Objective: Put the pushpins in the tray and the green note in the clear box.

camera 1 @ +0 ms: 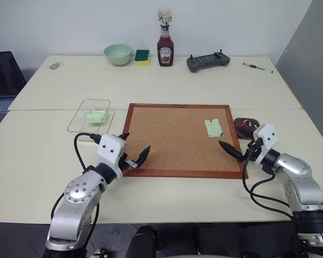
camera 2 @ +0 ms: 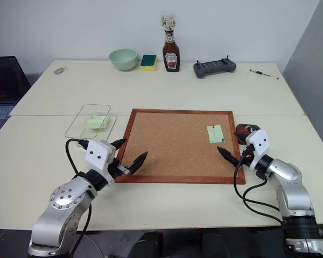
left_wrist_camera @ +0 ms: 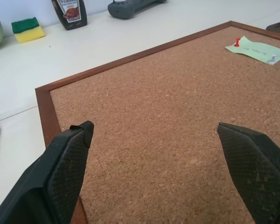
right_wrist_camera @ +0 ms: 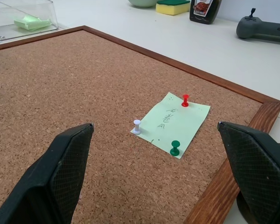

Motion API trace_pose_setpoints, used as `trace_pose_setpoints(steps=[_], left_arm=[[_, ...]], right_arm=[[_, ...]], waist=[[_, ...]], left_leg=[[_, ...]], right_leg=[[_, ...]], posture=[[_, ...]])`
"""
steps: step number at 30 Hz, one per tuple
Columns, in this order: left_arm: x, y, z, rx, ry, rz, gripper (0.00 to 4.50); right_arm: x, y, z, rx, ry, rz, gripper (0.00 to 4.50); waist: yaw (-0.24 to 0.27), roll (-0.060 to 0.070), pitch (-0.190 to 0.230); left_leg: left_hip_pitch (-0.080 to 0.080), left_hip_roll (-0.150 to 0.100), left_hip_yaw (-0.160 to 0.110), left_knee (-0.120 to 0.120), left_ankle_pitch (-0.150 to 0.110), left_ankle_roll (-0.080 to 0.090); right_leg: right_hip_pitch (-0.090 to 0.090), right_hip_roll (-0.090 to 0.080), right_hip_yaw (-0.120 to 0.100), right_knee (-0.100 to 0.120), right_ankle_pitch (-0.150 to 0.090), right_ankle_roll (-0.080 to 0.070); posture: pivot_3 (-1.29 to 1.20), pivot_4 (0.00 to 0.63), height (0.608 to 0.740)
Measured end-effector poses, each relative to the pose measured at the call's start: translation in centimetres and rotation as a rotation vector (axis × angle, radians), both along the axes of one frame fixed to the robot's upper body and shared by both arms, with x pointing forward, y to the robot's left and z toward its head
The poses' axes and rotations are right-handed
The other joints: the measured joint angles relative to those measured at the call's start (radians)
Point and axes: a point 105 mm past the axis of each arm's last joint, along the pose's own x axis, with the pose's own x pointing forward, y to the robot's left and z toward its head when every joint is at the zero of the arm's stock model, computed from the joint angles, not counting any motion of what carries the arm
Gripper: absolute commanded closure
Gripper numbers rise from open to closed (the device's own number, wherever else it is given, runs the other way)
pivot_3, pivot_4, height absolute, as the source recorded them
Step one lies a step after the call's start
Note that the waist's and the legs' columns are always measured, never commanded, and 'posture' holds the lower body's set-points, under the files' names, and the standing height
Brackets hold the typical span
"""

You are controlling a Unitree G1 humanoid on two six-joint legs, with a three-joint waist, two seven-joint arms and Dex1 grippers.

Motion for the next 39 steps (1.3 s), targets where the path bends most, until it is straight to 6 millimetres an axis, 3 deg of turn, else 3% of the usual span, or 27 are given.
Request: trace_pose_setpoints(steps=[7, 24, 32, 39], left_arm=[[0.2, -1.5, 0.2, 0.027, -0.011, -0.132, 1.37], [5.6, -7.4, -1.6, 0.047, 0.043, -0.364, 4.49], [6.8, -7.8, -3.2, 0.025, 0.072, -0.363, 4.49], [7.0, -8.3, -4.2, -0.007, 0.09, -0.362, 4.49]], right_arm=[[-0.4, 0.3, -0.2, 0.0, 0.002, 0.007, 0.0], [-1.8, 2.2, 0.1, 0.011, 0.021, 0.057, 0.0], [-1.5, 2.7, 0.0, 0.014, 0.039, 0.048, 0.0], [0.3, 3.6, 1.1, 0.016, 0.053, 0.022, 0.0]], waist=[[0.001, 0.0, 0.0], [0.001, 0.0, 0.0], [0.0, 0.0, 0.0], [0.0, 0.0, 0.0]], left_leg=[[0.0, 0.0, 0.0, 0.0, 0.0, 0.0], [0.0, -0.001, 0.0, 0.0, 0.0, 0.0], [0.0, -0.001, 0.0, 0.001, 0.0, 0.0], [0.0, -0.001, 0.0, 0.001, 0.0, 0.0]], right_leg=[[0.0, 0.0, 0.0, 0.0, 0.0, 0.0], [0.0, 0.0, 0.0, 0.0, 0.0, 0.0], [0.0, 0.0, 0.0, 0.0, 0.0, 0.0], [0.0, 0.0, 0.0, 0.0, 0.0, 0.0]], posture=[[0.0, 0.15, 0.74], [0.0, 0.15, 0.74], [0.0, 0.15, 0.74], [0.0, 0.15, 0.74]])
